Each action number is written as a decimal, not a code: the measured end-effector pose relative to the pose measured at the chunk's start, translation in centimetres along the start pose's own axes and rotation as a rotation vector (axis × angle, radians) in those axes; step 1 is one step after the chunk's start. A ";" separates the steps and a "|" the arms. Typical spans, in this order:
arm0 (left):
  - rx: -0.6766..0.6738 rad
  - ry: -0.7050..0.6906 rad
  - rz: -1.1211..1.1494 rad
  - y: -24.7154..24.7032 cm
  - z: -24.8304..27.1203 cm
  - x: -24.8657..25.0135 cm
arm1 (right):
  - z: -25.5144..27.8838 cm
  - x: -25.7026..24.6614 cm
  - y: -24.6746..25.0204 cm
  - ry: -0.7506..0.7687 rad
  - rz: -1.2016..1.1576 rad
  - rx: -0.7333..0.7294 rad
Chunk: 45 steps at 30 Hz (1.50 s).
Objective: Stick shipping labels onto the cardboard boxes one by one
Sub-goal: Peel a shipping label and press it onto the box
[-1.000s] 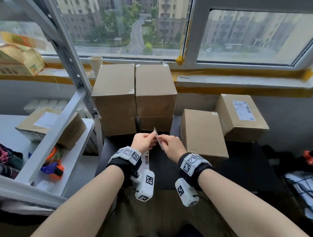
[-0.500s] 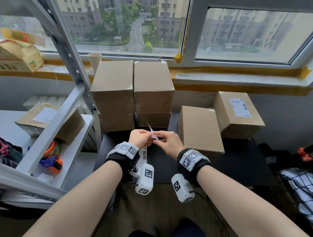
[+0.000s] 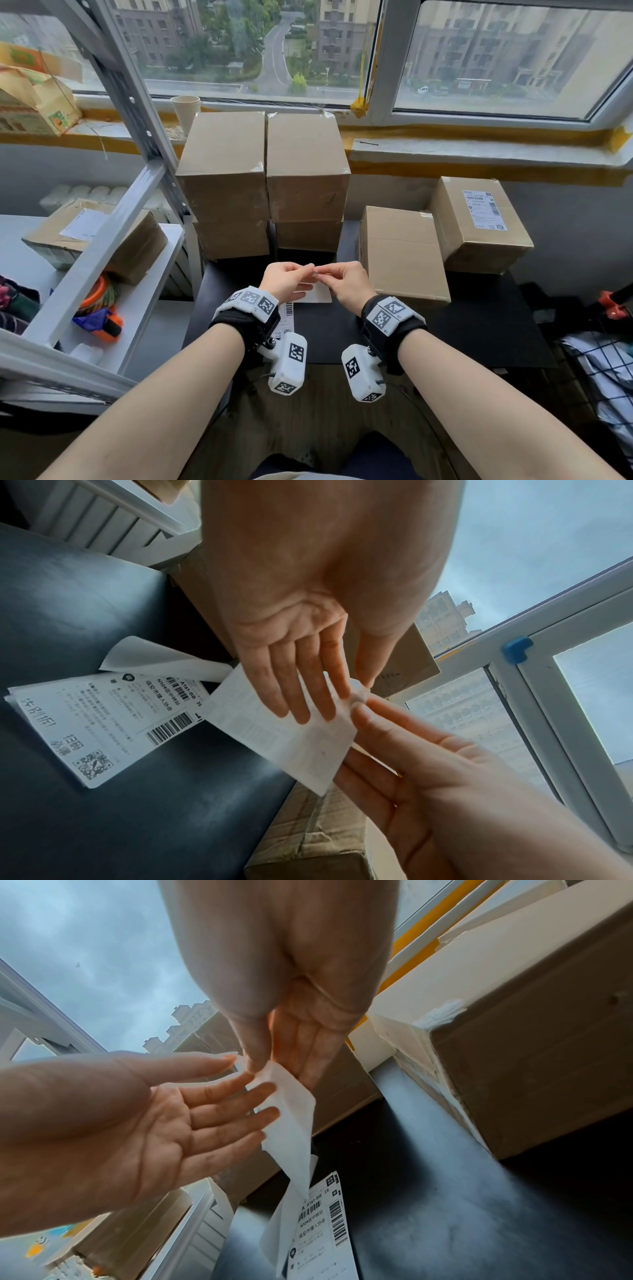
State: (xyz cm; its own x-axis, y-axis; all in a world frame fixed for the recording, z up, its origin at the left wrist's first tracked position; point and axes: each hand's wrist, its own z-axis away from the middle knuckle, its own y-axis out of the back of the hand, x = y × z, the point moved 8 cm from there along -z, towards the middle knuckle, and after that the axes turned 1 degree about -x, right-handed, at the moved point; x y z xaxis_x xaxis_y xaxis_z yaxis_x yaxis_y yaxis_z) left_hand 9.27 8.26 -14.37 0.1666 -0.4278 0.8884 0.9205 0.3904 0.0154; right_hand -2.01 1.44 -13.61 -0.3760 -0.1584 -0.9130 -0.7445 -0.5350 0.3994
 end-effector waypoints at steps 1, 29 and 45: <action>-0.004 0.001 0.001 -0.1 0.0 0.0 | 0.0 0.0 0.0 0.000 -0.002 -0.001; 0.158 0.130 -0.350 5.9 -2.4 -5.1 | -2.3 2.3 1.1 -0.205 -0.013 0.155; 0.342 0.322 -0.399 9.9 -3.8 -10.9 | -5.5 1.8 6.1 -0.193 0.355 0.326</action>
State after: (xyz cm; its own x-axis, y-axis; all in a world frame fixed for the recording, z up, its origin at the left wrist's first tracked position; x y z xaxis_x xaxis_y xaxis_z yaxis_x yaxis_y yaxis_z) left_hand 17.91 13.69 -25.60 -0.0199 -0.7984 0.6018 0.7775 0.3661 0.5114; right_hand -4.20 -6.67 -13.27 -0.7082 -0.1109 -0.6972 -0.6745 -0.1852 0.7147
